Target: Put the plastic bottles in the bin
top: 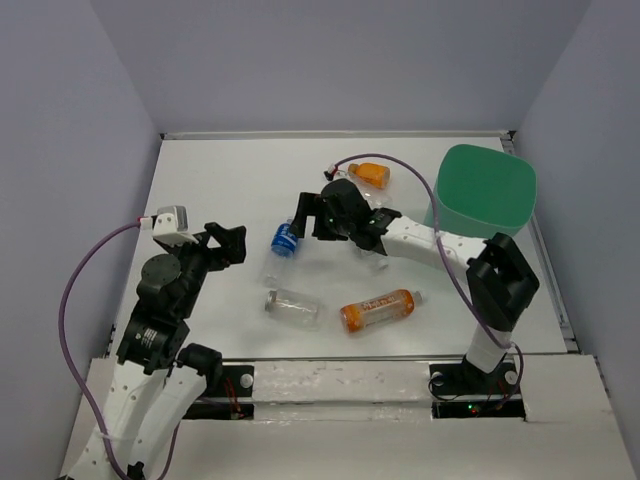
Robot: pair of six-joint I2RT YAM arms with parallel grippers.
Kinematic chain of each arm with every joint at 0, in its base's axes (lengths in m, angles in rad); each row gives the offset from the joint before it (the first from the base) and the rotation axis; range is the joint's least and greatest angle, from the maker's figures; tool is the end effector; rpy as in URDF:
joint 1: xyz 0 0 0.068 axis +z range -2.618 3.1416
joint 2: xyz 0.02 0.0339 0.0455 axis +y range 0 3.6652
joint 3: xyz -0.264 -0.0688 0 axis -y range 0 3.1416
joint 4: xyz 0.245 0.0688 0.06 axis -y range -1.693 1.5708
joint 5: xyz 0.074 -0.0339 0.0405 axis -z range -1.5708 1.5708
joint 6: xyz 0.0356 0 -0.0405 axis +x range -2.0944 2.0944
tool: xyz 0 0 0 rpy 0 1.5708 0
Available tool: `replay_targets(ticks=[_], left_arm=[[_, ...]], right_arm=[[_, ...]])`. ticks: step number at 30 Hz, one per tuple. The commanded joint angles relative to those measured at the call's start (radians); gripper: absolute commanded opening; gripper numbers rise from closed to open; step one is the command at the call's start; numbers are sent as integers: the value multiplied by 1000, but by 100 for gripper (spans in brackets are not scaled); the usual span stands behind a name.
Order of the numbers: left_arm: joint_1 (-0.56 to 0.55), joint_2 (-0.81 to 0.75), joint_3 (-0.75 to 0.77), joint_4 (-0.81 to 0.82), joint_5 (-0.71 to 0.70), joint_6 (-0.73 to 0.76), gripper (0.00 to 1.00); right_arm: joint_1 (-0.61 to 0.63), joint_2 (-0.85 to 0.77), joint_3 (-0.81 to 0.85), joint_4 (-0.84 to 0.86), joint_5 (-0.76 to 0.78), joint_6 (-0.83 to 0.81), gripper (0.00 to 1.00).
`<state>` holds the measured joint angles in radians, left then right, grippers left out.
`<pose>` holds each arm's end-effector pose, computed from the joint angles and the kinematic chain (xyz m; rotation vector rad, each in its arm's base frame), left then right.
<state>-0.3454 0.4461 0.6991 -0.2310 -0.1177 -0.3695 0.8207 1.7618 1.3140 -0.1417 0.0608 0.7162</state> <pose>0.1081 -0.0344 0.3492 -0.1131 1.5642 -0.4735 0.2797 0.2970 0.2598 -0.0819 2.2745 0.7952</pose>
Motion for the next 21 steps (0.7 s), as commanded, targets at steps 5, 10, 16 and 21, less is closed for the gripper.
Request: replay_targets(ticks=[5,10,16,21], left_arm=[[-21,-43,-3,62,-25,12,99],[-44,-61,-7,61,-20,14,99],[-66,-61,-9,64,-14,17,99],[-73,-64,-7,64,-19,18,99]], right_arm=[[20,186,157,64,8,106,100],[20,318,244,54,-28,135,100],[20,409,309,45,-36,167,100],[20,472,367,50,-39,201,85]])
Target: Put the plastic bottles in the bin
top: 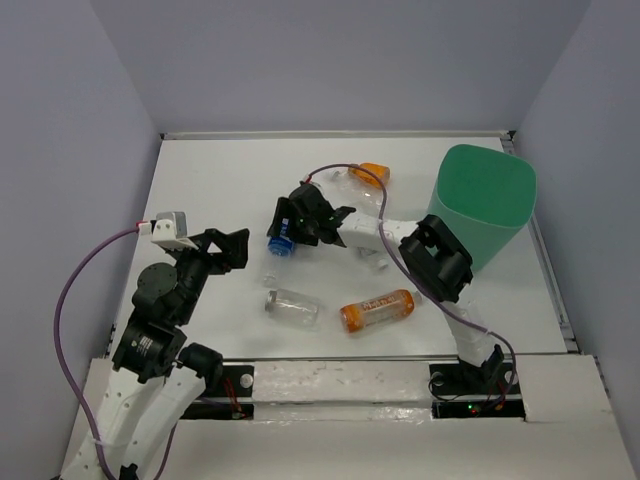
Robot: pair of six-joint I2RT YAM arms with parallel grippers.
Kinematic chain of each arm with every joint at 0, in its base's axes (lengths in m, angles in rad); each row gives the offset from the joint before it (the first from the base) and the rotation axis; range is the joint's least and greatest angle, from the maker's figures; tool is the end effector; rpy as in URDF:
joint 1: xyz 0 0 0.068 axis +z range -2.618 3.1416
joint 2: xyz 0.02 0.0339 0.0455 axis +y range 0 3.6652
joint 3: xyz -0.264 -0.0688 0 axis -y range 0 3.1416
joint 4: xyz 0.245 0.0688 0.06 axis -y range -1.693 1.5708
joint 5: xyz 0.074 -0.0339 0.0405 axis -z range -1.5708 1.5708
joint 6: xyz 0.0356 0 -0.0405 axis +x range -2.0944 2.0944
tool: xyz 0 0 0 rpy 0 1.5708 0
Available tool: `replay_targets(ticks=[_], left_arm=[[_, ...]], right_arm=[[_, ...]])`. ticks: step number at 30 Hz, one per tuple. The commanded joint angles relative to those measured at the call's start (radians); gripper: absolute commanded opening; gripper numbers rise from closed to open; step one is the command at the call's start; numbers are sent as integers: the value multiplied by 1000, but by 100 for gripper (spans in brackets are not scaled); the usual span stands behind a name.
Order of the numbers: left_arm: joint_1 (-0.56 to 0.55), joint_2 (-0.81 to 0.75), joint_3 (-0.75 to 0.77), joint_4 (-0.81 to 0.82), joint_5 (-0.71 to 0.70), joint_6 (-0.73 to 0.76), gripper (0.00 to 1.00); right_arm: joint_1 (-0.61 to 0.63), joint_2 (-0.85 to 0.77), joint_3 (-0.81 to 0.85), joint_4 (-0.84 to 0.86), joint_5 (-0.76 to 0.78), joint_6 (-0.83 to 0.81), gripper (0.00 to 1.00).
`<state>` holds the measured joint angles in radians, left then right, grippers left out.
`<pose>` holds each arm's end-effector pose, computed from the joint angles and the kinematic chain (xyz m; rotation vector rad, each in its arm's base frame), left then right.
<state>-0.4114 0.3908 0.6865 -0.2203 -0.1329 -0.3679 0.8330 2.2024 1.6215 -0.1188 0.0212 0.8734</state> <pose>0.0952 -0.0364 0.3511 -0.0757 1.5169 -0.5273 0.3352 0.3676 0.1717 0.0609 2.4243 0.8333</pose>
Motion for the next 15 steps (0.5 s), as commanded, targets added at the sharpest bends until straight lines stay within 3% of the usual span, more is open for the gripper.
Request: replay_targets(ticks=[1,3,4,5,9,15], left_arm=[[-9,-9,4,53,-5,17,99],[-10,-6,5,52,-7,18,99],[-13,-3,5,52,-14,18,99],[-13,-1,5,53,-16,17,99],[-13,3,7,58,-17,20,99],[-13,0,4,56,-5,15,99]], right_arm=[[8,37,73,27,2,56,78],[8,48,93,28,2,67,72],[8,55,115,28,-4,75,55],[-1,57,115,28,-10,73,48],[-12,19,137,34,38,49,31],[-21,-140,101,85,89,-45,29]])
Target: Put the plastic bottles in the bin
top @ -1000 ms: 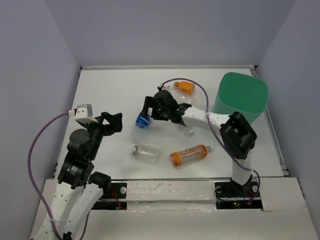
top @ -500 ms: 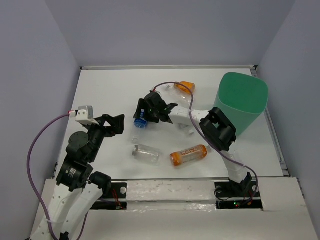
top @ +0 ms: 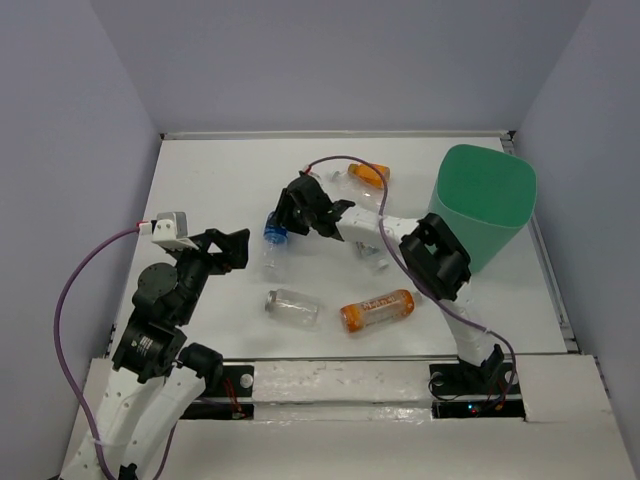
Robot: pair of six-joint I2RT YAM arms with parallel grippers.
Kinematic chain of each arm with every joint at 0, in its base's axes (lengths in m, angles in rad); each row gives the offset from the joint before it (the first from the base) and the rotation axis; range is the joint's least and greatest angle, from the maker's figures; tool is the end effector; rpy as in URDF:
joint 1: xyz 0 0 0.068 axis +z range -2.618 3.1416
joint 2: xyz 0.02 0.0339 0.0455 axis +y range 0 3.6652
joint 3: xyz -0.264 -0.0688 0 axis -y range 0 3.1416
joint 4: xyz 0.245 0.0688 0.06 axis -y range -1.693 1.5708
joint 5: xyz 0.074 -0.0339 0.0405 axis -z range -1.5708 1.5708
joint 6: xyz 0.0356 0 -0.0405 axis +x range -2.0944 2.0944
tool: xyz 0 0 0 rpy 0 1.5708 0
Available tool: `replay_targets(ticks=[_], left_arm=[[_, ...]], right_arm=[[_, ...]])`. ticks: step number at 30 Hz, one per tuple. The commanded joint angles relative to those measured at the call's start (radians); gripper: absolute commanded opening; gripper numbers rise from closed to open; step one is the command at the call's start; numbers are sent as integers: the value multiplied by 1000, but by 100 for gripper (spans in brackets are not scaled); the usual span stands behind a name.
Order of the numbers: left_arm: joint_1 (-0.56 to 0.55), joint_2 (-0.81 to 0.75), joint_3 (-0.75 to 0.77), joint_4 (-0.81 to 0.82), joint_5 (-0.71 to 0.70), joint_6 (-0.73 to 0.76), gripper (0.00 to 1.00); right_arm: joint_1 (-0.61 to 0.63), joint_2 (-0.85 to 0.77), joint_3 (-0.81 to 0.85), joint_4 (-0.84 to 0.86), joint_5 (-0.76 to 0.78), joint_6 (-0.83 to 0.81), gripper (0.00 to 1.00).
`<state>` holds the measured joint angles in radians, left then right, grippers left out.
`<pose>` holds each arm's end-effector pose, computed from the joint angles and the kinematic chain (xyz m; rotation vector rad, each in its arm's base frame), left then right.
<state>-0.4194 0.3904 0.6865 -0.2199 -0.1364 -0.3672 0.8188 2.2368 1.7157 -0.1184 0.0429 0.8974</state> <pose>0.0948 -0.0370 0.3512 -0.0721 1.5166 -0.5308 0.3518 0.3739 0.1858 0.1182 2.3591 0.8648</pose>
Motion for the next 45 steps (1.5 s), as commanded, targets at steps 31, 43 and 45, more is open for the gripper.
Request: replay_targets(ticks=[31,43,45], left_arm=[[-22,163,-88,-257,370,-365,99],[-119,399,-82,-335,265,-496,99],[-128,416,-91,-317,259,-551,99]], right_arm=[[-474,-1163,-511,3,821,-767,28],[-486,-1120,-434,-214,559,-767,98],[-486,-1134,-420,-250,455,-752,99]])
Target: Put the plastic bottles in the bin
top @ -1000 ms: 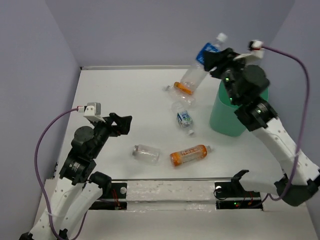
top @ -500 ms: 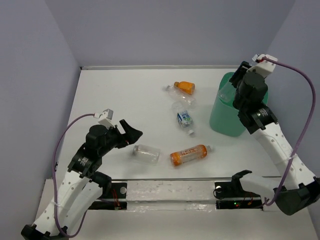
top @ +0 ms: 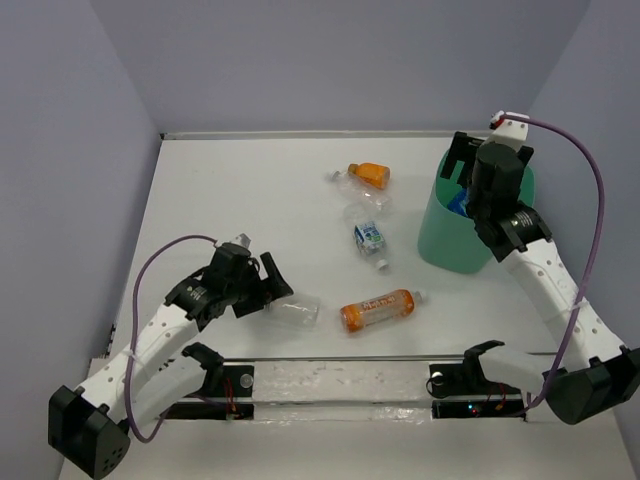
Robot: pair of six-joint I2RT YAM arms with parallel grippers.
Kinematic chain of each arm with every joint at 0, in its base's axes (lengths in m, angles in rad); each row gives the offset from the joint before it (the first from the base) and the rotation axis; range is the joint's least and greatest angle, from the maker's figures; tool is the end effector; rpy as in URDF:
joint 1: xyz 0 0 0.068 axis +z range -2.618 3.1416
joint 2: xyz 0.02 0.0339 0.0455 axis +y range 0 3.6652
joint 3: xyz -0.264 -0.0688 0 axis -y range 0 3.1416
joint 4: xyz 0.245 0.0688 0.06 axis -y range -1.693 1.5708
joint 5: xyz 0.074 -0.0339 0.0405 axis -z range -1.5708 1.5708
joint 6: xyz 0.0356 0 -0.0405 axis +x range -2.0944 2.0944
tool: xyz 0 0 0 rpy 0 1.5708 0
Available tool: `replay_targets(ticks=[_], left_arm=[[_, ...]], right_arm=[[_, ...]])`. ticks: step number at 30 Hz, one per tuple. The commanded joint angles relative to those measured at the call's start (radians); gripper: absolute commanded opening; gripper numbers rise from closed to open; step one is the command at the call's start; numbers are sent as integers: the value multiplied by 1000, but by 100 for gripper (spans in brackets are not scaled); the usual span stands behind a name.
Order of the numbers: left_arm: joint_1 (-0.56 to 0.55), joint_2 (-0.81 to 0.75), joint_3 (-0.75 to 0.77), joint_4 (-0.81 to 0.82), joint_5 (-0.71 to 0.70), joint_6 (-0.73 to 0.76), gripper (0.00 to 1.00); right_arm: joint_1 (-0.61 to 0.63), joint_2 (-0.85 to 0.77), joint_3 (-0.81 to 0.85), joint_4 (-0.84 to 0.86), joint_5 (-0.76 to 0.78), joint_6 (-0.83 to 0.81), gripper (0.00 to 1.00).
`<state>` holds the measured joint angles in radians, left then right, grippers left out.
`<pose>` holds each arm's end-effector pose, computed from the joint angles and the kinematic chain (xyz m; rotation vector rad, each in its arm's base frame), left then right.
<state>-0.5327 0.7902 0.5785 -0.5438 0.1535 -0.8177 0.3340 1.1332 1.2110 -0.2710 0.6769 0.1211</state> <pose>0.1401 -0.0889 0.2334 -0.2700 2.4602 -0.8162 0.2412 0.0601 0.4119 0.3019 1.7014 -0.2609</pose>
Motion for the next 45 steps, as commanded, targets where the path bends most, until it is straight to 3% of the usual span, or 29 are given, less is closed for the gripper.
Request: replay_targets(ticks=[1,5,8,11,16,22,32,39,45], left_arm=[[-21,26,9,7,-48,-116,99],[-56,67,-5,2,-61,-198,99],[-107,104,-6,-5,-78,-264,99],[-151,139,3,-8,-100,-328,99],[-214,233,14,-4,-143,-409,99],[-222,257,30,-1,-345,-463,99],[-224,380,18,76,-492,-491,99],[-234,285,38,55,-531,-451,99],[-260,158,179,-19,-569,-328,99]], right_arm=[[-1,-47,96,-131,-221,49,100],[25,-96,85,-160,-411,80,100],[117,-111,73,-166,-531,80,100],[289,-83,74,-175,-556,48,100],[427,-53,19,-142,-597,58,100],[499,-92,-112,-80,-663,95,99],[570,-92,-252,-25,-711,129,100],[579,-3,-232,-22,-833,25,96],[579,57,-182,-28,-922,-118,96]])
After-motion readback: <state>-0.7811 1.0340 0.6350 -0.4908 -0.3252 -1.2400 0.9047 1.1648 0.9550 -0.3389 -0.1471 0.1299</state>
